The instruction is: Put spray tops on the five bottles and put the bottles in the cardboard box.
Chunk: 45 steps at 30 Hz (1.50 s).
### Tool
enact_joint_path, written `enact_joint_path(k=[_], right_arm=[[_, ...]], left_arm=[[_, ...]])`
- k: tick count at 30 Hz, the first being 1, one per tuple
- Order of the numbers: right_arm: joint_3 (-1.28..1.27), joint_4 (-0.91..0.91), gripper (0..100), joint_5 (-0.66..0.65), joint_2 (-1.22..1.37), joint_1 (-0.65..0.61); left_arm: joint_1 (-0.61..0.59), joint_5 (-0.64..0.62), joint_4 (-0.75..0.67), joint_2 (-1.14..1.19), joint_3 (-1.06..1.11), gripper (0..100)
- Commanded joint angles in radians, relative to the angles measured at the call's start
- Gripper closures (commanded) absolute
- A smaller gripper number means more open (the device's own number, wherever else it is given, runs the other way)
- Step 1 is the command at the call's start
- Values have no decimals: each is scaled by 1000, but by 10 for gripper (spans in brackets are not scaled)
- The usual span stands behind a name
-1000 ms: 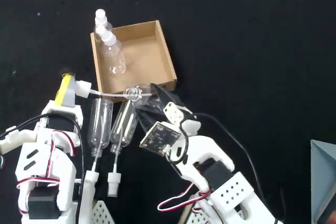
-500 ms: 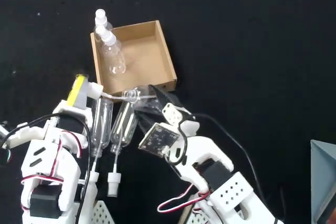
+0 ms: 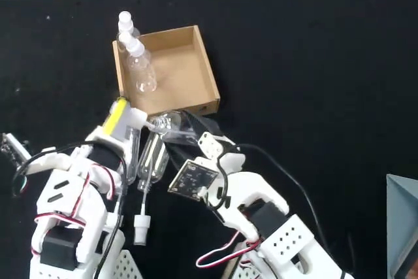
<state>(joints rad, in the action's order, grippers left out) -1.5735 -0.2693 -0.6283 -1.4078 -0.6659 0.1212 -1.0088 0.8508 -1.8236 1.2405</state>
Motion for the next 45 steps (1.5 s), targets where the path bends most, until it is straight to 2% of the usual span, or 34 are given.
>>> enact_joint_path(k=[1, 17, 22, 34, 36, 41, 45], right_arm=[[13, 25, 907, -9, -28, -12], [13, 25, 907, -9, -28, -12], [13, 29, 907, -9, -22, -12], [15, 31, 907, -9, -22, -11], [15, 31, 907, -9, -22, -11], [15, 31, 907, -9, -22, -9], [15, 31, 907, -9, -22, -9]], left_arm=[[51, 29, 3, -2, -16, 971], [54, 71, -3, -2, -1, 970], [119, 127, 0, -2, -1, 970], [124, 149, -2, -2, -2, 970], [124, 144, -2, -2, -4, 945], [124, 126, 6, -2, -1, 795], [124, 114, 6, -2, -1, 781]])
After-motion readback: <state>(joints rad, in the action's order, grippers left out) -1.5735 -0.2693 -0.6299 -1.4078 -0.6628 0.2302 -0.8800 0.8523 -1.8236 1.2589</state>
